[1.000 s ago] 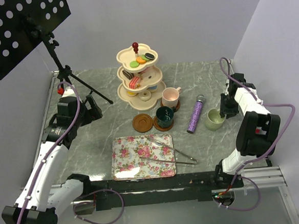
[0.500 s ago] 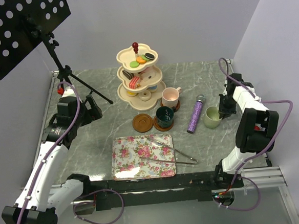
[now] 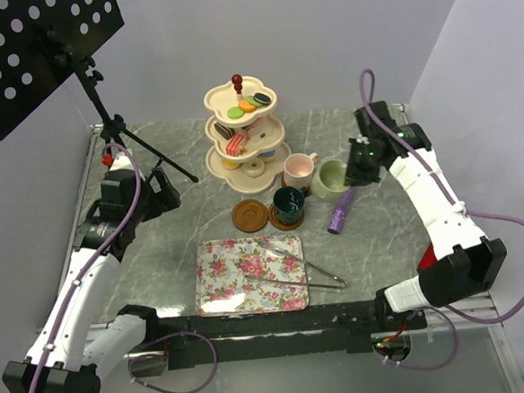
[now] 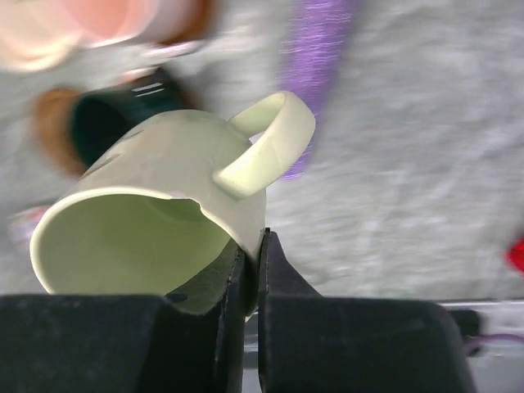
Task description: Serve the afternoon tea
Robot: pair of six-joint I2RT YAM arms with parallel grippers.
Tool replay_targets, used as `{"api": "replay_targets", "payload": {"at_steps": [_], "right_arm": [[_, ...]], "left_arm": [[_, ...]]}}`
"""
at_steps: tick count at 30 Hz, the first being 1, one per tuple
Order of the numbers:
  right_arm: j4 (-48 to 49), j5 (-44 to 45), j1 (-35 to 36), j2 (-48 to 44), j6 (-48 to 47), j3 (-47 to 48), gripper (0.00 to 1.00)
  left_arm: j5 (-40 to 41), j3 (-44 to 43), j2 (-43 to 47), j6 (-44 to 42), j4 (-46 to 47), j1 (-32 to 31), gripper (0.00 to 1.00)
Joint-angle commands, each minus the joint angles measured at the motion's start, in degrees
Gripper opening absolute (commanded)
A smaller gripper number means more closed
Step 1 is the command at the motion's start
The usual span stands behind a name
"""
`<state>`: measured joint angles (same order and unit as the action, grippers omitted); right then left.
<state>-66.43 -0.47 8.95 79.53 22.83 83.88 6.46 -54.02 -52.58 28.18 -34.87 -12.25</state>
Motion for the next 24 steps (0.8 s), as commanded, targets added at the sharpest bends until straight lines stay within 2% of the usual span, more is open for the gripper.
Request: {"api": "replay_targets", "payload": {"at_steps": [1,6,10,16,24], "right_arm": [[-2.21,-0.51,10.45,1.49,14.24,9.27,0.00],[-6.77,6.61,23.29,12.47,21.37,24.82,0.00],[-8.27,5.31,28.57,21.18,24.01,32.74,0.00],[-10.20,7.14,33.14,31.81,29.10,41.27,0.00],[-12.57,9.26,33.59,41.48,31.05,47.07,0.00]], "left_arm": [[-0.84,-2.49,0.63,0.47,1.21,-0.67,1.00],[0.48,-6.53,-0.25,1.26,-0.81,-0.84,1.00],[2.77,-8.91,-0.25,1.17,-1.95,-0.93,1.00],[3.65,-7.86,0.46,1.43,-2.04,-0.84,1.00],[3.74,-6.63,1.16,1.43,-1.78,-0.84,1.00]]}}
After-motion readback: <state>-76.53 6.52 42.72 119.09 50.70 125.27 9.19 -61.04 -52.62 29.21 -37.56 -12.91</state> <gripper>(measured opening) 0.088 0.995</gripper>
